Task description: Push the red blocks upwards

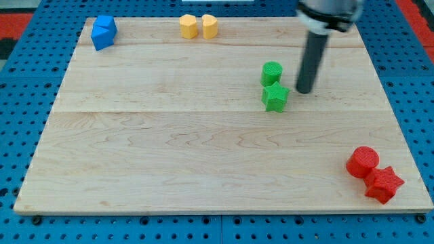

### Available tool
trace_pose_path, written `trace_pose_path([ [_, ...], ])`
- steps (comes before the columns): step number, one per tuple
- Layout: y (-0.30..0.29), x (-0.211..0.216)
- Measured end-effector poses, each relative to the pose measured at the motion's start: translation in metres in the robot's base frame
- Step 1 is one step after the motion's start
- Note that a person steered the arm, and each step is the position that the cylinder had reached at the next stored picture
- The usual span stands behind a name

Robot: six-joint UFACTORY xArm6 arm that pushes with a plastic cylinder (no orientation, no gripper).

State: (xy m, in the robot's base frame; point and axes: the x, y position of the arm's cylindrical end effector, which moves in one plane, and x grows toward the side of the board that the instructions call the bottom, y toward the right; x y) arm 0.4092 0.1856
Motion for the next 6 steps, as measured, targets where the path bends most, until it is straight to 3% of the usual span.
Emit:
trace_pose_path([
  [2,0.157,0.132],
  [3,0.143,0.189],
  [4,0.122,0.208],
  [6,0.040,0.192],
])
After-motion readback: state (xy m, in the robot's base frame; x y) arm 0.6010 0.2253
